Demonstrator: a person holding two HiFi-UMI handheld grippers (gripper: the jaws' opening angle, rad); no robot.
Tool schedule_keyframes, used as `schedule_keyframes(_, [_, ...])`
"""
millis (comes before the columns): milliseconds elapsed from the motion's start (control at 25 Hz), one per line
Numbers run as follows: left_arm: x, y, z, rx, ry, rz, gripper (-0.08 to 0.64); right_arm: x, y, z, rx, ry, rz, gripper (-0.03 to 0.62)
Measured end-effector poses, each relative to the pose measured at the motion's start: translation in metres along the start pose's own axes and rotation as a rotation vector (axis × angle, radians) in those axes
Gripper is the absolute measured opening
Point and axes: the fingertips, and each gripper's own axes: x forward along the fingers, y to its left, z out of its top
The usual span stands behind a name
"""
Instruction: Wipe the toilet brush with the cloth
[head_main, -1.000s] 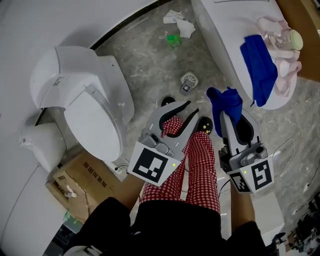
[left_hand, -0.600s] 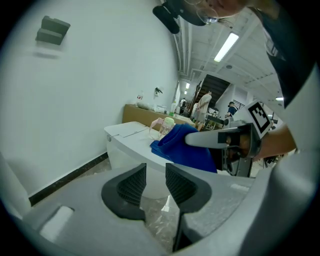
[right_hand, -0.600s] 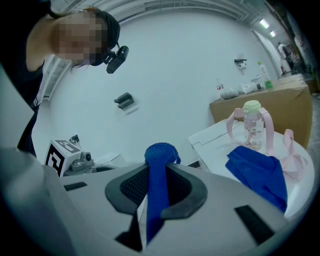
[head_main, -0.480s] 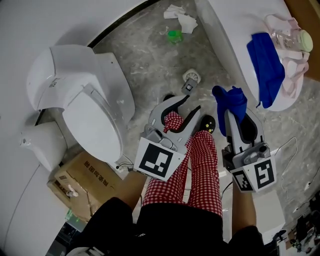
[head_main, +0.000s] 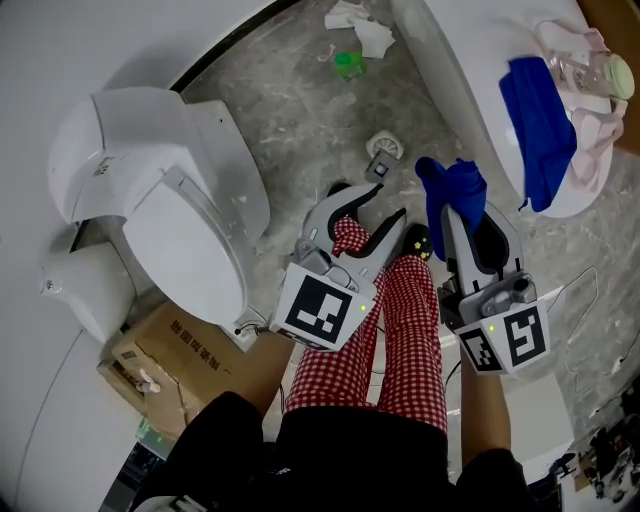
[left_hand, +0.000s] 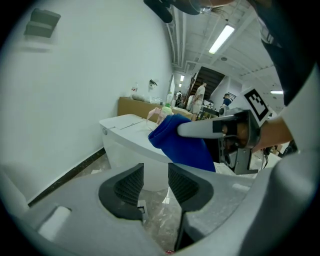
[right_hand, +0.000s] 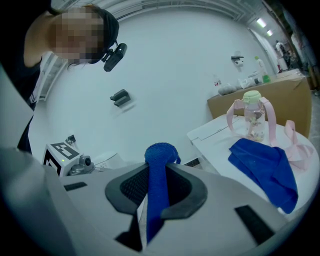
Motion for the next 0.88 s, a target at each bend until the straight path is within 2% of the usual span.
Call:
schedule_keyframes(200, [0.002, 0.008, -0.009, -0.032, 0.000, 0.016, 0.144, 0.004, 0.003, -0.008, 0.003, 0.008, -0.001, 0.064])
schedule_keyframes(880, [0.027, 0.019, -0.045, -0.020, 0.066, 0.010, 0.150, 0.011, -0.014, -0.039, 0.032, 0.042, -0.049, 0.064])
